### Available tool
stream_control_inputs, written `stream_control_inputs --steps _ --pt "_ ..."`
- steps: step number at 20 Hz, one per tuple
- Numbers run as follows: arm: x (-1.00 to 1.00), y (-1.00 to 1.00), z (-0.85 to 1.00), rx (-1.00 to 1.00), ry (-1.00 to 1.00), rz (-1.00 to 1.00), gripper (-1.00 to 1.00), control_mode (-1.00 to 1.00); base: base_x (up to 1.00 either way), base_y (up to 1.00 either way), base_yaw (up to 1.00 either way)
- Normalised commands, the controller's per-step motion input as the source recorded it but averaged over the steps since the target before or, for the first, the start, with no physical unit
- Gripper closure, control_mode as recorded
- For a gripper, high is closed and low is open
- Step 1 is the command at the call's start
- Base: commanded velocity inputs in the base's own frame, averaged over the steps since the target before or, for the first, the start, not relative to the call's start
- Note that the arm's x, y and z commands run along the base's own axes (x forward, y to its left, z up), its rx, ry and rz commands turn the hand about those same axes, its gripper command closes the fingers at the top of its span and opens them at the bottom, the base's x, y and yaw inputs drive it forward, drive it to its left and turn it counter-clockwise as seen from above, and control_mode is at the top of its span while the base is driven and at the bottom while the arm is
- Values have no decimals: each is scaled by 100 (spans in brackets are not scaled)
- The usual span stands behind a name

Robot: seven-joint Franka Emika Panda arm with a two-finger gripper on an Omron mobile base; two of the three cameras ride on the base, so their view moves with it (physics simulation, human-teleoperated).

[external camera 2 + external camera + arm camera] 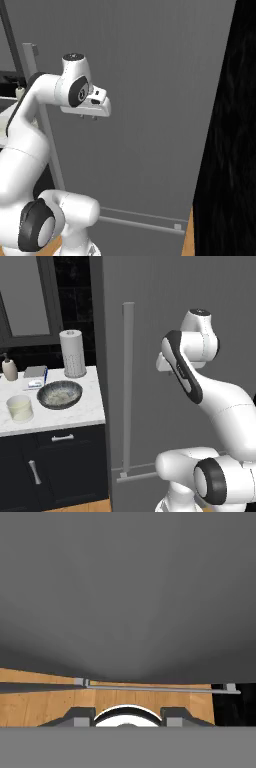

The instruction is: Grab a lemon wedge from the fridge and one ice cube from the ice bowl, and put them in the glass of lemonade.

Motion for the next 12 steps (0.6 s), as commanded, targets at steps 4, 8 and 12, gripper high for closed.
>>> stream_control_inputs --steps 4,8,12 --pt "-28 0 -3 0 1 0 -100 -100 0 0 0" --pt "-66 0 -22 1 6 0 -100 -100 0 0 0" --pt "-51 0 -29 0 10 0 -100 -100 0 0 0"
